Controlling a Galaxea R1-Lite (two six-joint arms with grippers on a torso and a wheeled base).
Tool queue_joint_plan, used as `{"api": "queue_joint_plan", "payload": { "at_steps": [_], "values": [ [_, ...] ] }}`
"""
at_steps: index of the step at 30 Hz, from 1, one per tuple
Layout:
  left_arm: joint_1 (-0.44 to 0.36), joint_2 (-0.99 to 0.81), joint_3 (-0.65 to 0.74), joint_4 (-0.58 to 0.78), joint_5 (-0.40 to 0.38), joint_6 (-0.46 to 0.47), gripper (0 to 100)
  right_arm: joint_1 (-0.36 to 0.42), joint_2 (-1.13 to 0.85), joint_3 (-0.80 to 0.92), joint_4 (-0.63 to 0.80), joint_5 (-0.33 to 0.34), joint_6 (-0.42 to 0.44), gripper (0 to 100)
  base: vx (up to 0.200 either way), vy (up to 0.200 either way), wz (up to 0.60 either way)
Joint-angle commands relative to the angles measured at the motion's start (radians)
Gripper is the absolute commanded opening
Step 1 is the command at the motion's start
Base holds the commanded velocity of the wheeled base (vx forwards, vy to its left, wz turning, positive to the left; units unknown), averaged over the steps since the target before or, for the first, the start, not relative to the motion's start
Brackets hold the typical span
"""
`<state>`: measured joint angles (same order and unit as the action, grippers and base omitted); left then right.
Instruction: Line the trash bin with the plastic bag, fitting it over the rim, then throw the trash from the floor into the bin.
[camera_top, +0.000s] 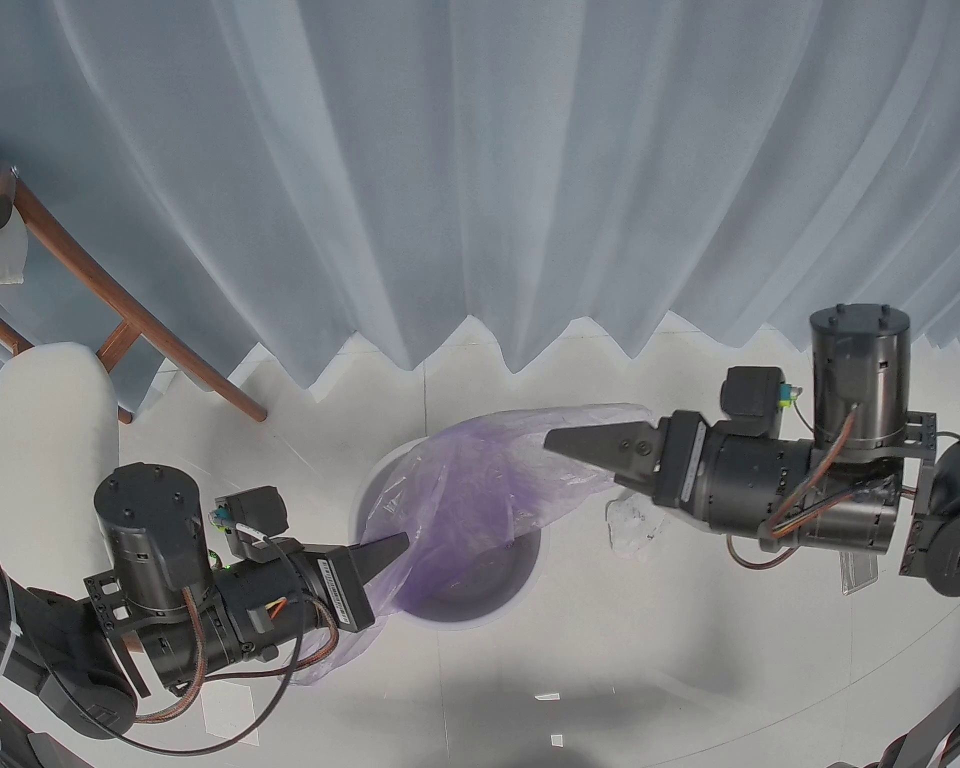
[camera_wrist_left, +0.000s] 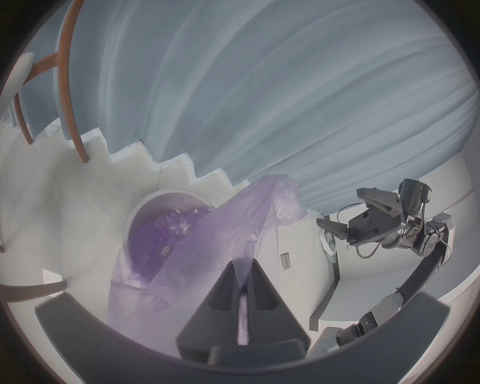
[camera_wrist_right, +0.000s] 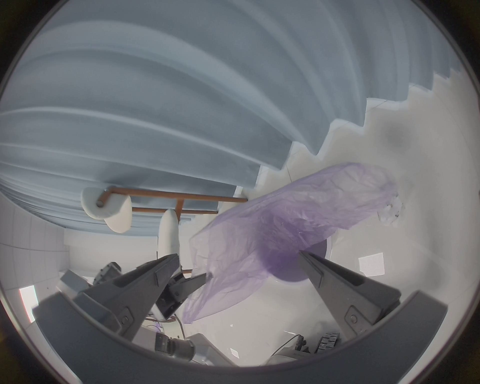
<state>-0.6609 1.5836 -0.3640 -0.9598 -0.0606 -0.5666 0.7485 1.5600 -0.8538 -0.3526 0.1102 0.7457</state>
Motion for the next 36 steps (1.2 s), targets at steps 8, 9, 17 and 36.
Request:
{"api": "queue_joint_plan", "payload": {
  "at_steps": [8,9,17,36],
  "values": [
    [-0.009,0.004,-0.004,-0.002,0.001,-0.016,0,0.058,0.275,-0.229,0.010,-0.089,-0.051,100,0.000,0.000,0.00],
    [-0.009,0.004,-0.006,-0.002,0.001,-0.021,0,0.064,0.288,-0.246,0.012,-0.092,-0.051,100,0.000,0.000,0.00],
    [-0.003,0.009,-0.018,-0.002,0.001,-0.022,0,0.080,0.341,-0.268,0.004,-0.093,-0.057,100,0.000,0.000,0.00],
    [0.007,0.010,-0.067,-0.007,-0.001,-0.022,0,0.097,0.333,-0.217,0.009,-0.122,-0.059,0,0.000,0.000,0.00]
  ]
}}
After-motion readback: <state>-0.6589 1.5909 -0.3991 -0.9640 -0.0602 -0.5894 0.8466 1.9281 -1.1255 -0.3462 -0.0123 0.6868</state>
